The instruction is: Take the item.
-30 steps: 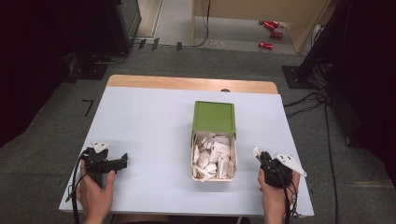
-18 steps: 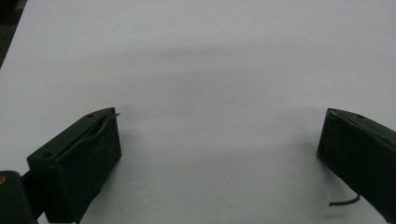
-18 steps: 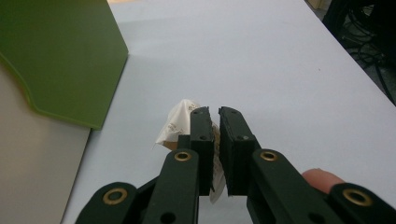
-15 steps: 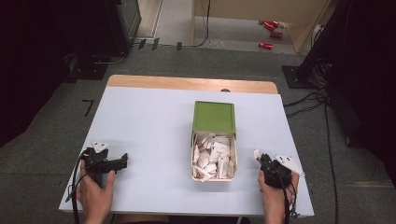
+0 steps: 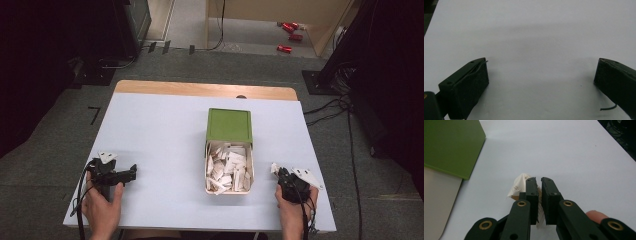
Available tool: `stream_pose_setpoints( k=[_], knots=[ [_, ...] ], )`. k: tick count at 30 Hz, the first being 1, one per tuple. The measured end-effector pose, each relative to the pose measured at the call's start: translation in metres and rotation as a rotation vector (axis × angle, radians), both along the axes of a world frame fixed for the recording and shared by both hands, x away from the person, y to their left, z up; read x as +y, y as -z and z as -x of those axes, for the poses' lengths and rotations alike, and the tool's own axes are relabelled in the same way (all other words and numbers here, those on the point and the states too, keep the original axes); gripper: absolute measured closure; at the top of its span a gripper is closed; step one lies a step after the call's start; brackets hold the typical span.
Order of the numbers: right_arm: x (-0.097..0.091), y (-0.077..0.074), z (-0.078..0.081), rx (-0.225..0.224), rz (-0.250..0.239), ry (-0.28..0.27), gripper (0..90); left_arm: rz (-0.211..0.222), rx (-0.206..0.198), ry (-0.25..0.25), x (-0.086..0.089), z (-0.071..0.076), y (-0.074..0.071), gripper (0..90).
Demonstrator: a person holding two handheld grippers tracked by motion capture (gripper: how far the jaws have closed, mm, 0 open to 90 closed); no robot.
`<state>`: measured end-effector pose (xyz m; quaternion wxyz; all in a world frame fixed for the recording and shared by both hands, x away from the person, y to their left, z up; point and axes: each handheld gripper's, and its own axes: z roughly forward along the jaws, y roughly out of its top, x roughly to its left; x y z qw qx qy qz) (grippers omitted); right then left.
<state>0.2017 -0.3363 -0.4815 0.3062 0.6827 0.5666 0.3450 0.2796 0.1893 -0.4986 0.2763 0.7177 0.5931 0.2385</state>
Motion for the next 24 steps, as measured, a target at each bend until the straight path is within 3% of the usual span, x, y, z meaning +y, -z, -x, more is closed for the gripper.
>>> stream_pose_setpoints(
  k=[13, 24],
  knots=[
    [-0.002, 0.008, 0.0, 0.027, 0.009, 0.005, 85.6, 0.0, 0.0, 0.0, 0.0, 0.0, 0.0, 0.0],
    [-0.002, 0.012, -0.001, 0.024, 0.014, 0.0, 85.2, 0.0, 0.0, 0.0, 0.0, 0.0, 0.0, 0.0]
  ],
)
